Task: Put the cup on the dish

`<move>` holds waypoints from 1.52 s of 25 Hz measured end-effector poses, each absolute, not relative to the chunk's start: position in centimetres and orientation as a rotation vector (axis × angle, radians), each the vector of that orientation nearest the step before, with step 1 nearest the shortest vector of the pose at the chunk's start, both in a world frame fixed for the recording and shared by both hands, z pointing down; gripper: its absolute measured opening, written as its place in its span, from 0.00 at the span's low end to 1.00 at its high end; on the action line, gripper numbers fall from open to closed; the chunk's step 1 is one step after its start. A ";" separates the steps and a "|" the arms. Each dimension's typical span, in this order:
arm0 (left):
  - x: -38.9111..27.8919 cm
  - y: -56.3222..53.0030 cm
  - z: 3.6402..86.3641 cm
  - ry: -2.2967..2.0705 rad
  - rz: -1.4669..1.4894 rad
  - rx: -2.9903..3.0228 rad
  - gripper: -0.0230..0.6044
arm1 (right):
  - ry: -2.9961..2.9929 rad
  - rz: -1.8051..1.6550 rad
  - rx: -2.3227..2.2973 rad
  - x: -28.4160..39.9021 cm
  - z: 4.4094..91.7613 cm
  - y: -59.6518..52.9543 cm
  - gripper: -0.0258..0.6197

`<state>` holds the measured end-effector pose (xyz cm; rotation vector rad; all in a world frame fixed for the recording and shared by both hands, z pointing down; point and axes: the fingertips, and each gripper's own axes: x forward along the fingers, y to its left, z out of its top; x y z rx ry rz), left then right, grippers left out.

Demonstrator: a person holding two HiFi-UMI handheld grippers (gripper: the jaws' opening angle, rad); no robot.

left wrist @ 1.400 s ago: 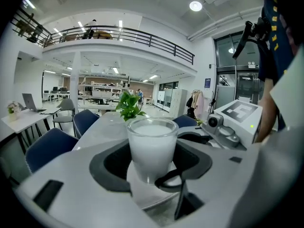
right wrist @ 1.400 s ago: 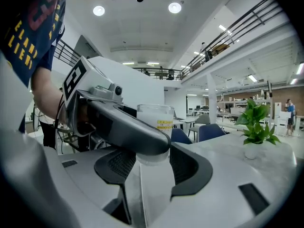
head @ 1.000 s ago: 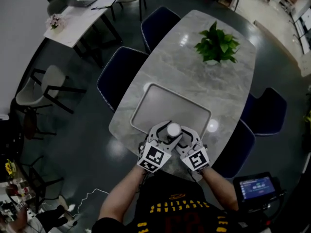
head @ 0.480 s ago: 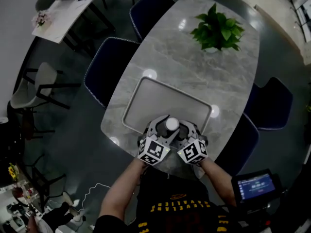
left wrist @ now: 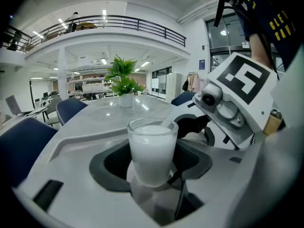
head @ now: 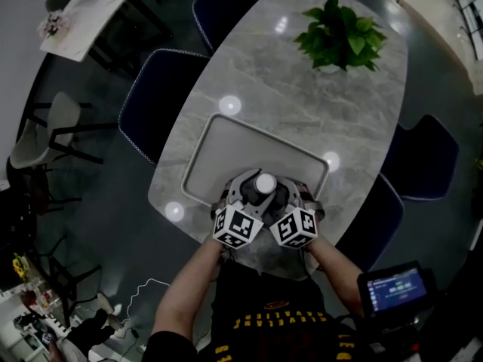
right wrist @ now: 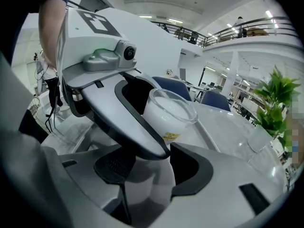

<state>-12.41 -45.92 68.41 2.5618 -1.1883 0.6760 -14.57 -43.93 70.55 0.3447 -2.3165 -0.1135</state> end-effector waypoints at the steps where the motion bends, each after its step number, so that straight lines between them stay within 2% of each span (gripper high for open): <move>1: -12.5 -46.0 68.4 -1.188 0.671 2.559 0.45 | -2.308 -0.106 0.340 -14.5 70.6 -44.0 0.39; 29: -14.3 -46.5 71.1 -1.265 0.734 2.397 0.45 | -2.329 0.063 0.418 -11.1 70.3 -45.8 0.39; 33: -14.8 -46.3 70.9 -1.287 0.736 2.385 0.49 | -2.324 0.082 0.448 -10.9 69.6 -45.4 0.39; 38: -15.6 -45.9 70.0 -1.305 0.699 2.384 0.50 | -2.330 0.124 0.535 -9.9 69.0 -44.9 0.39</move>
